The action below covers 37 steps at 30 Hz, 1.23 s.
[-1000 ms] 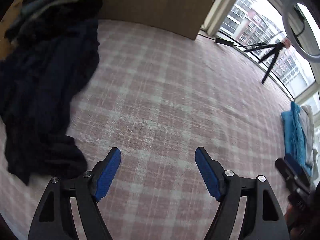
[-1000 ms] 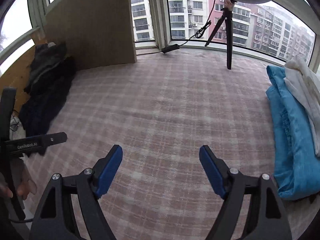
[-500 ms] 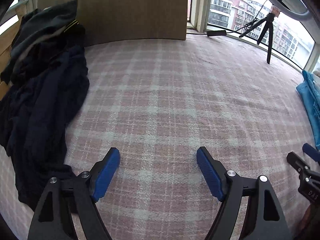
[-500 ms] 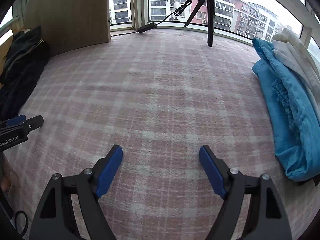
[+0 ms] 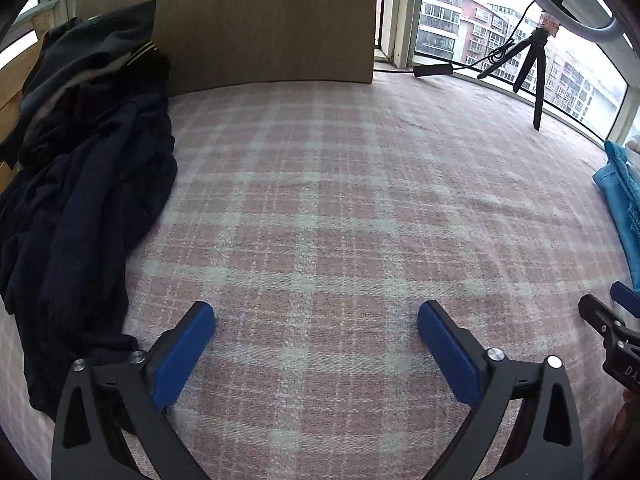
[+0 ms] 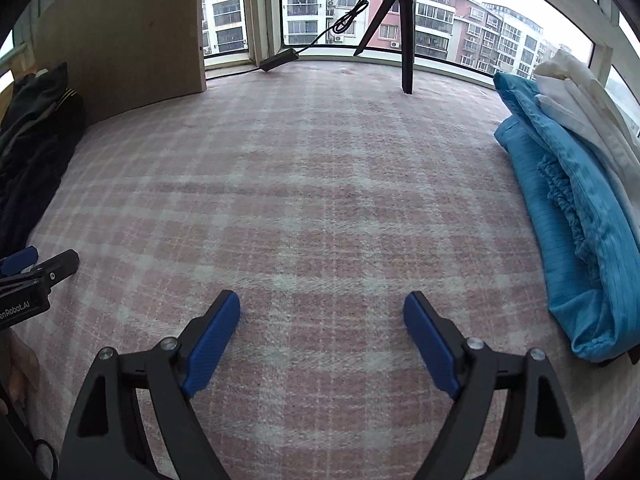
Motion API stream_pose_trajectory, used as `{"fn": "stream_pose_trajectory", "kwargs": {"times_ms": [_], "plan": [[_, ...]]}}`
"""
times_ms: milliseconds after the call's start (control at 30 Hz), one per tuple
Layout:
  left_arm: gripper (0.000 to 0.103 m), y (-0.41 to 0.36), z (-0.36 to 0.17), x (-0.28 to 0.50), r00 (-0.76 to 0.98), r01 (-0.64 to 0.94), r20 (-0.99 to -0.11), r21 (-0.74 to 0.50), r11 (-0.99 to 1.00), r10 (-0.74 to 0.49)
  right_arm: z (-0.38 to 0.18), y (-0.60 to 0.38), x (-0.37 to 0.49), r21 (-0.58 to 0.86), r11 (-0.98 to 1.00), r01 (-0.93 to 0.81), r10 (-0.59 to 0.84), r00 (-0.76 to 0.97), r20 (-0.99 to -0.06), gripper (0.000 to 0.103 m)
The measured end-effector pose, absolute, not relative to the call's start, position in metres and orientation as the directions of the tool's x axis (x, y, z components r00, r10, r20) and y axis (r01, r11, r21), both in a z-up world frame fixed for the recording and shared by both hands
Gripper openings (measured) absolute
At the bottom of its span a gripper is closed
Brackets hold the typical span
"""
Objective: Fold clothes
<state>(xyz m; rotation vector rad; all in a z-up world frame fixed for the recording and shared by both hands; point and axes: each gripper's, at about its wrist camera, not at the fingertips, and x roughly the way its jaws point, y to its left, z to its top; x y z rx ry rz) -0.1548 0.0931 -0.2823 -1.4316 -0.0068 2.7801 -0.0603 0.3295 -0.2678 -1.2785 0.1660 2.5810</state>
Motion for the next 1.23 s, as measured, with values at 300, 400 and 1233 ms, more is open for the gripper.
{"fn": "stream_pose_trajectory", "kwargs": {"times_ms": [300,400,1233], "plan": [[0.103,0.0937,-0.2831,-0.1528,-0.586,-0.012,-0.810,-0.007,-1.000,0.012,-0.2732,0.3274,-0.0630,-0.009,-0.967,-0.255,0.157,-0.568,-0.808,0.103],[0.103,0.0938,-0.2833,-0.1533,-0.586,-0.012,-0.810,-0.006,-1.000,0.012,-0.2730,0.3271,-0.0625,-0.009,-0.967,-0.255,0.157,-0.568,-0.808,0.103],[0.103,0.0935,-0.2839,-0.1511,-0.586,0.001,-0.811,-0.012,-1.000,0.009,-0.2737,0.3274,-0.0637,-0.008,-0.965,-0.262,0.160,-0.568,-0.807,0.103]]}}
